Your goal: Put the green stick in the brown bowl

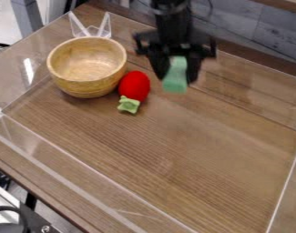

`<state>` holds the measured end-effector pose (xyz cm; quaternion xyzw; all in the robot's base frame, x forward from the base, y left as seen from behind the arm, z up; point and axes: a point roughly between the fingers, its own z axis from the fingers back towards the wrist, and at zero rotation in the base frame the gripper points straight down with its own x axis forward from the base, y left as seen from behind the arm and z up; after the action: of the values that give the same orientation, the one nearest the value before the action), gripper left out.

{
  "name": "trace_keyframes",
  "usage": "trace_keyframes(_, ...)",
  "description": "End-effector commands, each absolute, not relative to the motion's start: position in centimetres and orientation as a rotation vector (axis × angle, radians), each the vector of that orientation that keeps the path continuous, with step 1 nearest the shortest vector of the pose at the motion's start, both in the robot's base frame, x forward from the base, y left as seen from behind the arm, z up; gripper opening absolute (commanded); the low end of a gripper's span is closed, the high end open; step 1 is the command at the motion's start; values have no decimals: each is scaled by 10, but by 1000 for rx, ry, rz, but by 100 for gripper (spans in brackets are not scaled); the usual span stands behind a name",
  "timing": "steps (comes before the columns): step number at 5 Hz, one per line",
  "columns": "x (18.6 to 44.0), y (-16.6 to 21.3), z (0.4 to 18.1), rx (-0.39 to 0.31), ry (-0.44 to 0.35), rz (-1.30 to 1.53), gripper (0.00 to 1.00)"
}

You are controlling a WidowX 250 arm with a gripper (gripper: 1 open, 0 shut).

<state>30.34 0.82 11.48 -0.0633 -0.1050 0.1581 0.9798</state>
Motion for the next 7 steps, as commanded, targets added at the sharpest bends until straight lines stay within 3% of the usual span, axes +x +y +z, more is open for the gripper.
trace_keyframes(1,312,30,153,-122,-306,421,0)
trace_keyframes(2,314,58,161,-103,-329,525,0)
trace_keyframes(4,286,119,148,-66,-347,597,0)
trace_keyframes(7,303,155,146,-54,-358,718,0)
